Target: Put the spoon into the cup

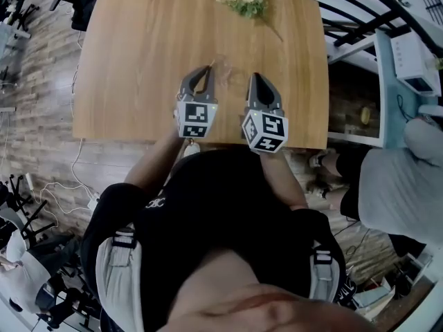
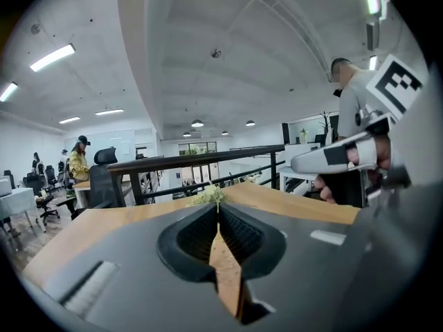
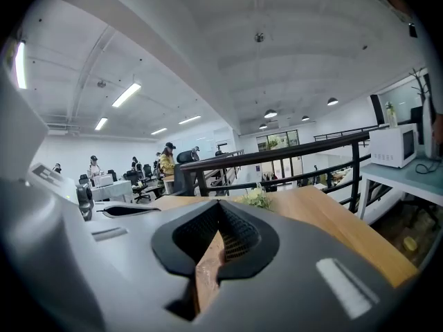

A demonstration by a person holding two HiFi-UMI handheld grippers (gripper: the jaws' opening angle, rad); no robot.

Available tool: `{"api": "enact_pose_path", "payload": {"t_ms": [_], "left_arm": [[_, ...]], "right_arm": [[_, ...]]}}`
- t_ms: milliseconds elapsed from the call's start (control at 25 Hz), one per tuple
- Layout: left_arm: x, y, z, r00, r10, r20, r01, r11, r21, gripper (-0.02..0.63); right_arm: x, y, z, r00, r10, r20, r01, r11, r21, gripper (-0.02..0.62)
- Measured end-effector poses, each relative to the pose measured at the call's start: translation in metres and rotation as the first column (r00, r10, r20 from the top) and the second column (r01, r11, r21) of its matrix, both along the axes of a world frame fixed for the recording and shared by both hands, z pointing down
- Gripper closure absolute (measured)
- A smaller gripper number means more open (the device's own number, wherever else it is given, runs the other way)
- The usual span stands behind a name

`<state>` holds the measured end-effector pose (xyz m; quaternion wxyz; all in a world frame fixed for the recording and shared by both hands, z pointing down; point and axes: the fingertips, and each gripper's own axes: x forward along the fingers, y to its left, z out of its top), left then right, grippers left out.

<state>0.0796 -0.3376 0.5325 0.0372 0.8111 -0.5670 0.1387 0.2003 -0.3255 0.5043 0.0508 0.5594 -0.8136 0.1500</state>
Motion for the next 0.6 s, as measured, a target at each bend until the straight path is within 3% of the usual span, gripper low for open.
{"api": "enact_pose_path", "payload": {"t_ms": [120, 320, 600], "left_arm": [[0.004, 0.003, 0.027, 1.0, 0.018, 0.005, -0.018, 0.999, -0.049, 0.584], [0.002, -0.001, 0.052, 0.999, 0.027, 0.041, -0.024, 0.997, -0.072, 0.584], [0.004, -0.008, 0.073, 0.999, 0.028, 0.035, -0.023, 0.992, -0.125, 0.584]], "right_arm": [[-0.001, 0.002, 0.002, 1.0, 0.0, -0.007, 0.0, 1.0, -0.006, 0.595], [-0.003, 0.003, 0.007, 1.0, 0.008, -0.007, -0.008, 1.0, -0.019, 0.595], [0.005, 0.009, 0.012, 1.0, 0.026, -0.017, -0.027, 0.999, -0.031, 0.595]]}}
